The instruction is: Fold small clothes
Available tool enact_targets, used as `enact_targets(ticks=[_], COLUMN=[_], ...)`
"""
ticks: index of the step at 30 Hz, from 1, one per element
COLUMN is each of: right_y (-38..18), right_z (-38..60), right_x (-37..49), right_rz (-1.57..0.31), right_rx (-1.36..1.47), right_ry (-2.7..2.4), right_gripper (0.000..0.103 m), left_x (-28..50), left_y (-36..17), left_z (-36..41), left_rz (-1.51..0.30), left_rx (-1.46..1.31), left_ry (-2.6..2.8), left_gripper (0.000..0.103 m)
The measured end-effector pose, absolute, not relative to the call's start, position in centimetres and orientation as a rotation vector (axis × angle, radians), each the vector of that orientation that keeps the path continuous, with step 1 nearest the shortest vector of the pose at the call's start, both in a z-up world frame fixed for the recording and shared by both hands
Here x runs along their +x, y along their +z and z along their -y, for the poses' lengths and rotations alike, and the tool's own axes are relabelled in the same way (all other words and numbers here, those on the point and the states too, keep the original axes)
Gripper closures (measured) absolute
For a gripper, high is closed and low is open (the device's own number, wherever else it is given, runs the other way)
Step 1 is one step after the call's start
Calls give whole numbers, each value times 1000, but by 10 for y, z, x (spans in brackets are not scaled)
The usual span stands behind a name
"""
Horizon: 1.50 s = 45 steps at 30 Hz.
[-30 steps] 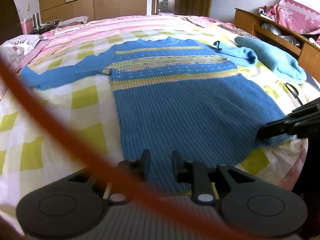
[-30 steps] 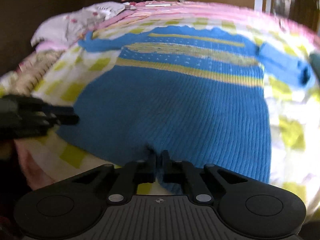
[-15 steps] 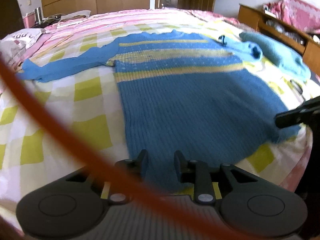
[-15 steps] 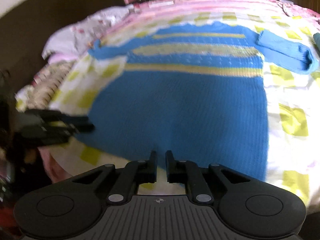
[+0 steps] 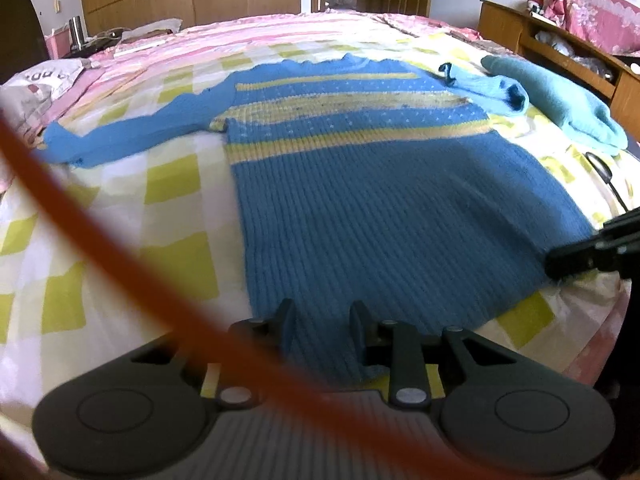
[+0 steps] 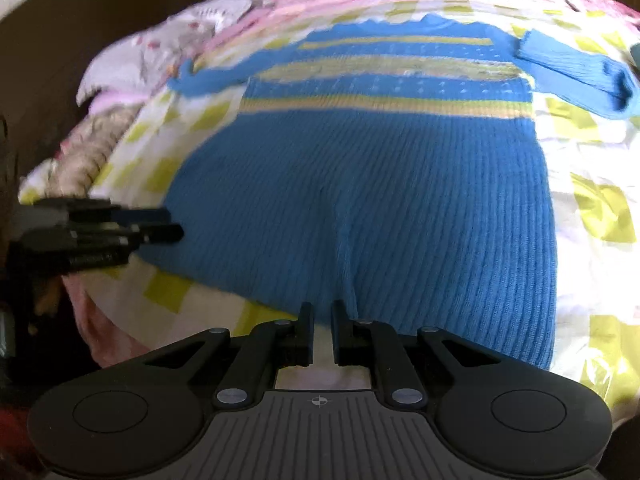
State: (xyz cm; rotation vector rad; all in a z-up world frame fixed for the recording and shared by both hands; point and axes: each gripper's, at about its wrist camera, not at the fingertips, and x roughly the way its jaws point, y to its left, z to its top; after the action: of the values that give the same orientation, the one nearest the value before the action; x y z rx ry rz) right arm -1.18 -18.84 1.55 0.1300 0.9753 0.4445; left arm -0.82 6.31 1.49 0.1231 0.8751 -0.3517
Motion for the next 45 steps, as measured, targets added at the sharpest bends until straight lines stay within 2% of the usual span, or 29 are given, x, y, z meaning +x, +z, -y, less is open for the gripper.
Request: enact_targets(ticks=[4, 13, 24, 45], right_y=[24, 1, 12, 10], right_z=[201, 203, 221, 245], right_x=[-5, -4, 6, 26], right_rz=[-890, -907, -854, -822], right_rx=[178, 109, 205, 183], right_ry=[399, 360, 310, 189], right_gripper=[91, 91, 91, 89], left_x=[-1, 14, 23, 49], left_y=[23, 12, 22, 20], left_z=[-52, -18, 5, 63], left_rz=[-848, -890, -884, -881], left_rx=[115, 154, 175, 237], left_ry=[-365, -397, -406, -451], left_gripper=[67, 65, 63, 58])
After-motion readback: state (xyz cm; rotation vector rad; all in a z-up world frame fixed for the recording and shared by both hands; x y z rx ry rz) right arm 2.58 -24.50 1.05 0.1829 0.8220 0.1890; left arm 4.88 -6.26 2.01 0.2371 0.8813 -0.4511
